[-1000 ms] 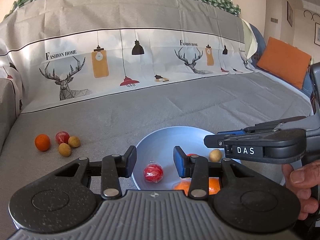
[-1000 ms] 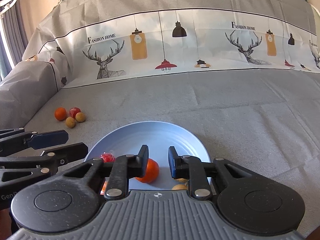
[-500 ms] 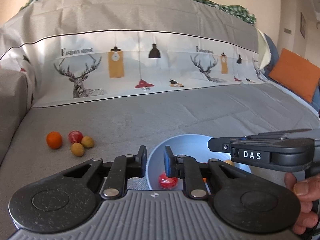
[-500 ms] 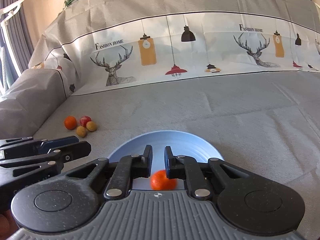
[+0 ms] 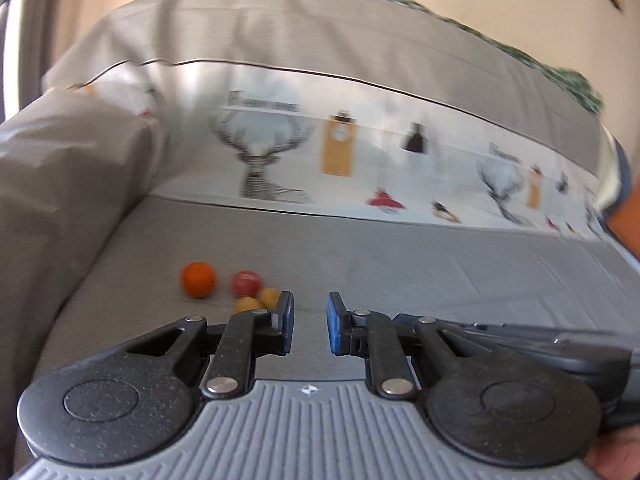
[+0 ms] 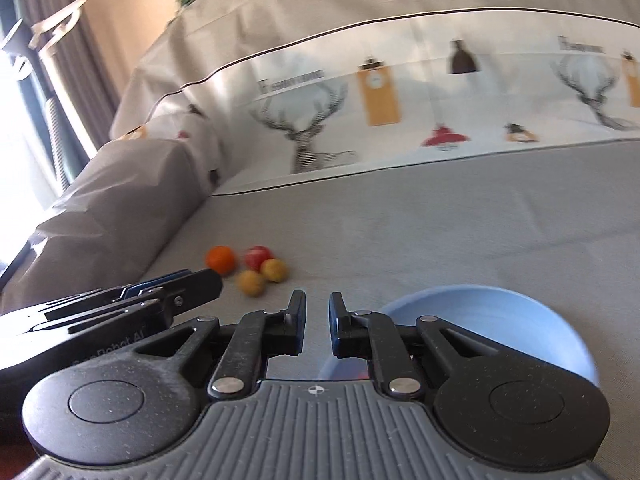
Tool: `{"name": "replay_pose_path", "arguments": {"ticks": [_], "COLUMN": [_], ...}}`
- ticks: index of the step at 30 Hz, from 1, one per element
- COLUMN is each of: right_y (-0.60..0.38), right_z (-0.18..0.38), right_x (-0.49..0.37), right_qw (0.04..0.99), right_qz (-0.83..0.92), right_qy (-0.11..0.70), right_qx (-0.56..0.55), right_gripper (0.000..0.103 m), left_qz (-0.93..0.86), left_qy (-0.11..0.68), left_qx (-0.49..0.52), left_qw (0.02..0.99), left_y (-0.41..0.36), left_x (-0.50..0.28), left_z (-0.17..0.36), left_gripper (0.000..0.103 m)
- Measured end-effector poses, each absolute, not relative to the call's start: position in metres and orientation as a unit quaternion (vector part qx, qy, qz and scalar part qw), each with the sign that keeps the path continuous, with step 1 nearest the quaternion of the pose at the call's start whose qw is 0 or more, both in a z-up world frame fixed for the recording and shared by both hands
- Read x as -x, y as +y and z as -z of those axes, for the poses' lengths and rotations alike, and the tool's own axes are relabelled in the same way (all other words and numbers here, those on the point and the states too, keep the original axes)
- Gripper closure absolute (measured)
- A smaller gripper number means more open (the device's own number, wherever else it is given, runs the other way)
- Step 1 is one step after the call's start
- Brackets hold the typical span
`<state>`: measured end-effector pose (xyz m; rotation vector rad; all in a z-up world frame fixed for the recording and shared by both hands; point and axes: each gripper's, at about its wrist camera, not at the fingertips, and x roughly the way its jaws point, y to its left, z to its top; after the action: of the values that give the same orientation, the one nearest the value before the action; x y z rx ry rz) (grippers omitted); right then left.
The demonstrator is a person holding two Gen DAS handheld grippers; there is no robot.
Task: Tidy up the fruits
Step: 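Grasp a loose orange with the left gripper while the right grasps a yellow fruit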
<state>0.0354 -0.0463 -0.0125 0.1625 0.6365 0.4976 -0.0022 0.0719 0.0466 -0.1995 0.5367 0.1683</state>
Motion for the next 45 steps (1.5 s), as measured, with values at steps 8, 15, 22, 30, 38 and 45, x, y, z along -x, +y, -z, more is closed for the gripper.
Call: {"name": "replay_pose_path", "arguments": {"ticks": [8,15,22,30,38,45], "right_y": [0.011,0.047,0.06,0.06,0.039,-0.008], "right_z": [0.018,0.036,0.059,0.065,0.04,-0.015], "right_x": [-0.081,-0.125,-0.149,-0.149,-0.13,-0.085], "right_qw": [0.902,0.898,0.888,0.891,0.901,0.921], "right_qz": [-0.262,-0.255,-0.245,-0.241,-0.239,-0.232], "right_qy": [0.327,0.35,0.381,0.379,0.352,0.3], "right_qx": [-0.1,-0.083,-0.073,-0.069,-0.081,-0.091], "right_gripper": [0.089,0.065,0.064,0.076,0.076,0.076], "left_qz": [-0.153,-0.188,-0.181,-0.18,-0.199,-0.143], "left_qy": [0.321,0.322,0.338,0.363,0.345,0.314], "left_qx": [0.196,0.249,0.249,0.252,0.231,0.181], "left_qw": [0.914,0.894,0.889,0.879,0.888,0.921], "left_y": [0.15,0.187,0.189,0.194,0.187,0.138], "left_x": [-0.042,-0.089,-0.107,-0.113,-0.082,-0.031], "left_z": [-0.047,-0.017,0.0,0.013,-0.006,-0.049], "left_gripper": [0.082,0.046,0.046,0.063,0.064,0.064]}}
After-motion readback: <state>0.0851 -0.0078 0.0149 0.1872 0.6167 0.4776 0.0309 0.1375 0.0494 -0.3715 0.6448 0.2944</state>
